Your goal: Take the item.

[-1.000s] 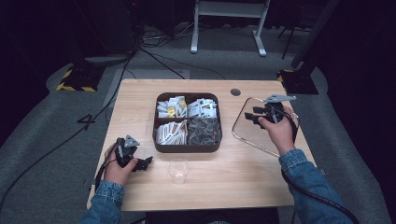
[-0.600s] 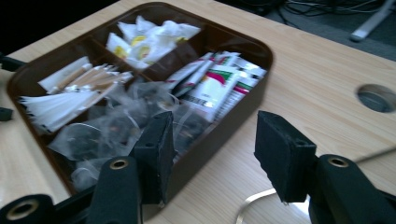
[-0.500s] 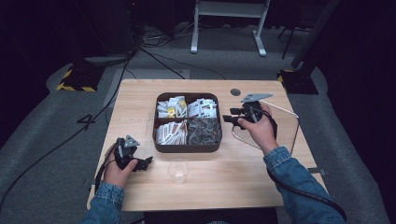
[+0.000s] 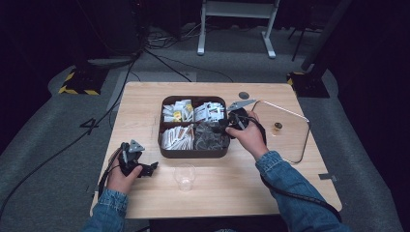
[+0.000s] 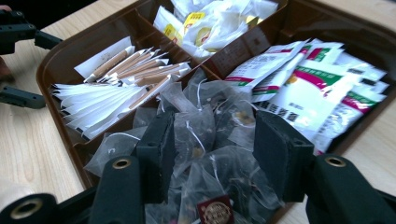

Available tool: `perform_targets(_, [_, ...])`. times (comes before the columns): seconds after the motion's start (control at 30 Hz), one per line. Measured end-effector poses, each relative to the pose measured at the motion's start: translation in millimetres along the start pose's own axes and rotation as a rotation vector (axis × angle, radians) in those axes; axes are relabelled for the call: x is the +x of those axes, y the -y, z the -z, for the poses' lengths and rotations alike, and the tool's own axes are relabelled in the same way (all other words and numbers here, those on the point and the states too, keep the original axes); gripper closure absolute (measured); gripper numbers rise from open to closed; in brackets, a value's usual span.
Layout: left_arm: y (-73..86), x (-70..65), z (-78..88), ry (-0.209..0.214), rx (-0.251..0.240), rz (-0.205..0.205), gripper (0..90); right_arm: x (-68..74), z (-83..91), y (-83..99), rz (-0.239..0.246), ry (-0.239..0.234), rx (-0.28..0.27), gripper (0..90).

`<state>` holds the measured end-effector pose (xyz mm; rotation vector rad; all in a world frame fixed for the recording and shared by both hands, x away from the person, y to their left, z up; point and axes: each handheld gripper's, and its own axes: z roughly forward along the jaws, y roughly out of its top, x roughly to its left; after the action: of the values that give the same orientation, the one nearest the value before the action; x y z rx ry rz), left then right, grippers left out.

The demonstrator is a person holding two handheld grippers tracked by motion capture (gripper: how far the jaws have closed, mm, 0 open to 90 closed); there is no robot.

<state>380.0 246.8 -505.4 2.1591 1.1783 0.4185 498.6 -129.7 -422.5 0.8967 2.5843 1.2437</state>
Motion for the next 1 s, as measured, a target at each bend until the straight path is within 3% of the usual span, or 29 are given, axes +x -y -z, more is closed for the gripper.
perform_targets(0.27, [0.0, 0.0, 0.0, 0.0, 0.0, 0.0, 0.2, 8.4, -26.7, 1.5, 0.006, -0.018, 0.063, 53.3])
perform_targets(0.5, [0.0, 0.0, 0.0, 0.0, 0.0, 0.0, 0.2, 9.7, -38.3, 4.9, 0.01, -0.029, 0.107, 60.5])
perform_targets(0.6, [0.0, 0.0, 0.0, 0.0, 0.0, 0.0, 0.2, 9.1, -41.0, 6.6, -0.001, -0.032, 0.115, 62.7])
perform_targets(0.63, [0.0, 0.0, 0.0, 0.0, 0.0, 0.0, 0.2, 9.7, -41.5, 7.1, -0.002, -0.04, 0.118, 67.1])
perform_targets(0.73, [0.0, 0.0, 0.0, 0.0, 0.0, 0.0, 0.2, 13.2, -40.1, 5.9, 0.041, -0.031, 0.126, 74.9])
perform_targets(0.83, [0.0, 0.0, 0.0, 0.0, 0.0, 0.0, 0.2, 16.7, -38.0, 4.8, 0.065, -0.014, 0.132, 75.9])
perform_targets(1.0, [0.0, 0.0, 0.0, 0.0, 0.0, 0.0, 0.2, 17.9, -33.5, 7.0, 0.066, -0.01, 0.106, 76.8])
